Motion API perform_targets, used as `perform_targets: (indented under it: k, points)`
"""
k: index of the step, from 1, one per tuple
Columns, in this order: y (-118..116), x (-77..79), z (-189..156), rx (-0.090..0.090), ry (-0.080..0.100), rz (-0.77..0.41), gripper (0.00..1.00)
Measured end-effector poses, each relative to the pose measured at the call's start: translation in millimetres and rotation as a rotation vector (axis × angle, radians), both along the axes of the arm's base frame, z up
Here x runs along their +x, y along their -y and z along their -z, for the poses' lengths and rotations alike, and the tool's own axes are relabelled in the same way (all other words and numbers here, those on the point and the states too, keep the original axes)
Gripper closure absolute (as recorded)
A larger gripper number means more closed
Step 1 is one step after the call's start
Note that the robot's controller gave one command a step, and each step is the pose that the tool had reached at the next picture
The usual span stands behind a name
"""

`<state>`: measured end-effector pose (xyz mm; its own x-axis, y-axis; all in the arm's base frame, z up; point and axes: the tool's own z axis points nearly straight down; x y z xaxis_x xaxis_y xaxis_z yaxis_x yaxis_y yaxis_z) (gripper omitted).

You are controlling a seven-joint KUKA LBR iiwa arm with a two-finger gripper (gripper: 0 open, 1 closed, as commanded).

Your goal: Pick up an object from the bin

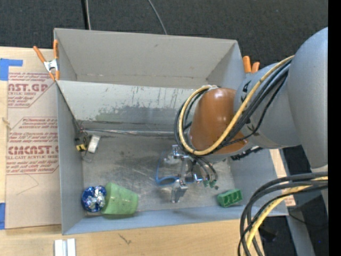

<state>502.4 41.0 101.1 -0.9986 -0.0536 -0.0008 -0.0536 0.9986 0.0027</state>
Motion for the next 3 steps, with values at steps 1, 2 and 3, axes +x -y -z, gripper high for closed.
perform_targets:
  k: [1, 2, 3]
  points:
    - [21.3, -12.5, 2.0, -0.002, -0.003, 0.075, 0.00]
    - [25.0, -9.2, 28.6, 0.000, 0.004, 0.214, 0.00]
    - [23.8, -8.1, 27.4, -0.001, 0.002, 0.212, 0.00]
